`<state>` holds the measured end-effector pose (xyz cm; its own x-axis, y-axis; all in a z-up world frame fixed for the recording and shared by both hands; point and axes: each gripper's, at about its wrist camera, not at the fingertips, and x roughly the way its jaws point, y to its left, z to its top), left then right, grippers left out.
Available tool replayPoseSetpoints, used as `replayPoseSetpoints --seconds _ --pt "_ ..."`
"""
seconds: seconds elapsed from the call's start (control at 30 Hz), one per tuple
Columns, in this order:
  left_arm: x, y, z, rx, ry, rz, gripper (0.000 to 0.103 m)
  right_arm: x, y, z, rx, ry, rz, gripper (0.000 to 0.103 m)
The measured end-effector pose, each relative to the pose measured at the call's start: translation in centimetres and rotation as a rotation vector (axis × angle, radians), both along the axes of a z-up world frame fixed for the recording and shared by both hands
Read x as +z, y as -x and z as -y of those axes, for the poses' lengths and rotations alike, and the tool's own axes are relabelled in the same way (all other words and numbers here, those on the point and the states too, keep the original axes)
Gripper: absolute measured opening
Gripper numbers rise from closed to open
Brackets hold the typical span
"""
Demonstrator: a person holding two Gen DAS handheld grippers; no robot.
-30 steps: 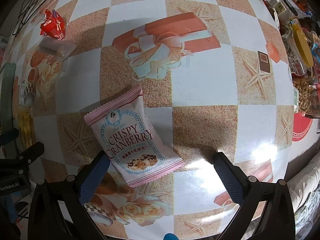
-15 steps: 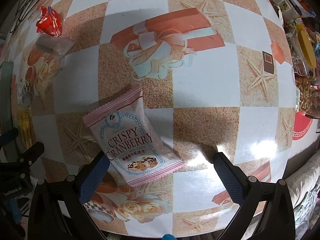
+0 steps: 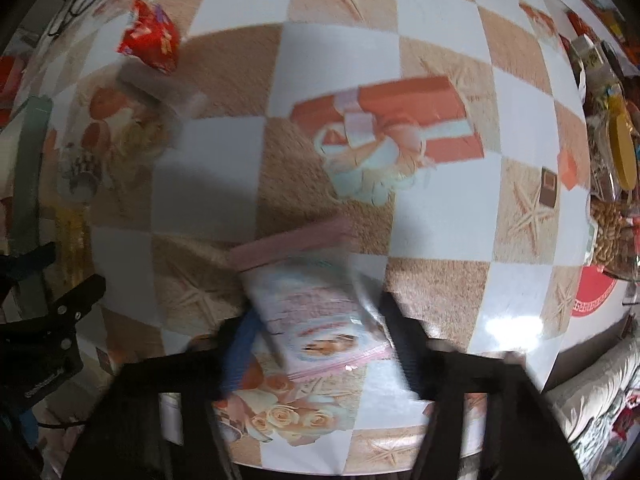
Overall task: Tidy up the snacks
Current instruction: 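Grasp the pink Crispy Cranberry pack with the right tool and lift it, then carry the cake pack and cranberry pack into the white tray and open both tools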
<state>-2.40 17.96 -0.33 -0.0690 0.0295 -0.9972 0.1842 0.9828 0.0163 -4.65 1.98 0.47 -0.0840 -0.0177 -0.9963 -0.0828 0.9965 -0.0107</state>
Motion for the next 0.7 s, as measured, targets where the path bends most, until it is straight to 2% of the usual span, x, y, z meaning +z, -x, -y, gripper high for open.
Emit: replayPoseSetpoints --seconds 0.1,0.23,0.53,0.7 --pt "0.5 0.1 0.1 -0.003 0.041 -0.012 0.039 0.1 -0.5 0.1 -0.019 -0.013 -0.01 0.043" --pt "2.1 0.7 0.0 -0.005 0.072 0.018 0.039 0.4 -0.6 0.3 -0.052 -0.049 -0.018 0.043" --pt "6.3 1.7 -1.5 0.032 0.133 0.092 0.039 2.9 -1.3 -1.1 -0.031 -0.107 0.01 0.043" --pt "8.3 2.2 -3.5 0.071 0.149 0.132 0.039 4.3 -2.1 -3.5 0.016 -0.128 0.03 0.043"
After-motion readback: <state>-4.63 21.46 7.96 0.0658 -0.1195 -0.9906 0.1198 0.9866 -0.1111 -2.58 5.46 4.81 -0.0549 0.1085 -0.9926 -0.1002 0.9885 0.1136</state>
